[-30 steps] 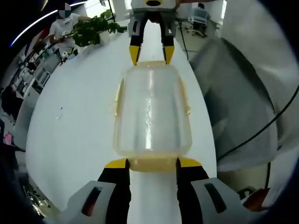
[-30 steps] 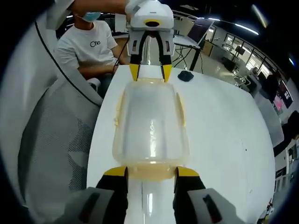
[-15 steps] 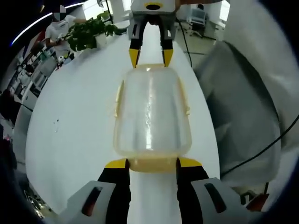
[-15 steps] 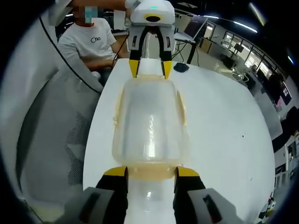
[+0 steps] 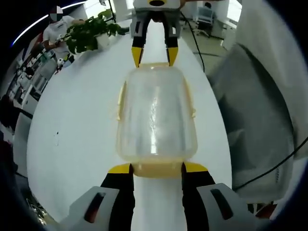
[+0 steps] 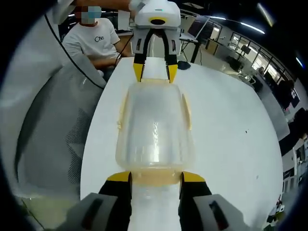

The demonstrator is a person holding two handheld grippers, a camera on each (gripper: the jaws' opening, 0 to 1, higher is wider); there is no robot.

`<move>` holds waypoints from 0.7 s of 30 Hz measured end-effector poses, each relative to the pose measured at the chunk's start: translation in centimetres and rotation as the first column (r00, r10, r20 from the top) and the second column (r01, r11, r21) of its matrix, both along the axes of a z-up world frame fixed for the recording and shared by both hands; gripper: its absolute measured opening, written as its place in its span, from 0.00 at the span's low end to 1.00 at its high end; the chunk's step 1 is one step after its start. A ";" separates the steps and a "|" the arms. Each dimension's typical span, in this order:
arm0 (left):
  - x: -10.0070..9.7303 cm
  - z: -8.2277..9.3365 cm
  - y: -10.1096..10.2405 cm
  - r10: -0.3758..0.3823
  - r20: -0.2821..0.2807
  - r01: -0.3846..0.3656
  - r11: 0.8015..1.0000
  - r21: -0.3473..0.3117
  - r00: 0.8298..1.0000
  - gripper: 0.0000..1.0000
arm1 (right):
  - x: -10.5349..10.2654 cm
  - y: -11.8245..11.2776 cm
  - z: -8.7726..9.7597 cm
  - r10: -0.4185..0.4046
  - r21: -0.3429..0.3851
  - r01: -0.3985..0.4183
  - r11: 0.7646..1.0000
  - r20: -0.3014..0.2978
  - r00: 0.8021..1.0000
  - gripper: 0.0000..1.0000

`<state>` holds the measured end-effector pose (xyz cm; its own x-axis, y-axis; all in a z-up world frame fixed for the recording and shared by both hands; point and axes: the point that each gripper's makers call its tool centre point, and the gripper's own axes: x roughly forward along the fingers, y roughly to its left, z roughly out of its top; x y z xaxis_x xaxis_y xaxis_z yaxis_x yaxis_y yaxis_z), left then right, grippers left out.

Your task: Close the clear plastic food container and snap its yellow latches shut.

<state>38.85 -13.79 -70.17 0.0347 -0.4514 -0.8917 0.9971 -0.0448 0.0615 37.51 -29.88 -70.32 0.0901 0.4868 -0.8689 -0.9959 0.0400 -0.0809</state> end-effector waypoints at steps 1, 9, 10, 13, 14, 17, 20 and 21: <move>0.1 -0.1 -0.2 0.001 0.000 -0.001 1.000 0.001 1.000 0.35 | 0.1 -0.4 -0.1 0.000 0.000 0.000 1.000 0.000 1.000 0.35; 0.5 -0.7 -2.5 -0.005 -0.001 0.005 1.000 0.005 1.000 0.35 | 0.4 -2.5 -0.5 -0.006 -0.010 0.006 1.000 -0.005 1.000 0.35; 0.5 -0.8 -2.7 -0.005 -0.002 0.005 1.000 0.005 1.000 0.35 | 0.4 -2.7 -0.6 -0.008 -0.009 0.008 1.000 -0.006 1.000 0.35; 0.8 -1.1 -3.4 -0.014 -0.002 0.014 1.000 0.009 1.000 0.35 | 0.4 -3.4 -0.9 -0.013 -0.011 0.013 1.000 -0.010 1.000 0.35; 0.9 -1.2 -3.6 -0.016 0.000 0.016 1.000 0.009 1.000 0.35 | 0.5 -3.6 -1.0 -0.016 -0.011 0.016 1.000 -0.011 1.000 0.35; 1.0 -1.6 -4.2 -0.018 -0.004 0.018 1.000 0.013 1.000 0.35 | 0.6 -4.2 -1.2 -0.017 -0.013 0.017 1.000 -0.010 1.000 0.35; 1.1 -1.7 -4.6 -0.024 -0.007 0.024 1.000 0.018 1.000 0.35 | 0.8 -4.6 -1.4 -0.015 -0.018 0.015 1.000 -0.012 1.000 0.35; 1.2 -1.8 -4.7 -0.024 -0.006 0.024 1.000 0.019 1.000 0.35 | 0.9 -4.7 -1.4 -0.017 -0.017 0.016 1.000 -0.015 1.000 0.35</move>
<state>40.04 -18.48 -71.94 0.0187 -0.4347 -0.9004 0.9961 -0.0698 0.0543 38.37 -34.58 -71.76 0.0851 0.4706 -0.8782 -0.9962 0.0552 -0.0669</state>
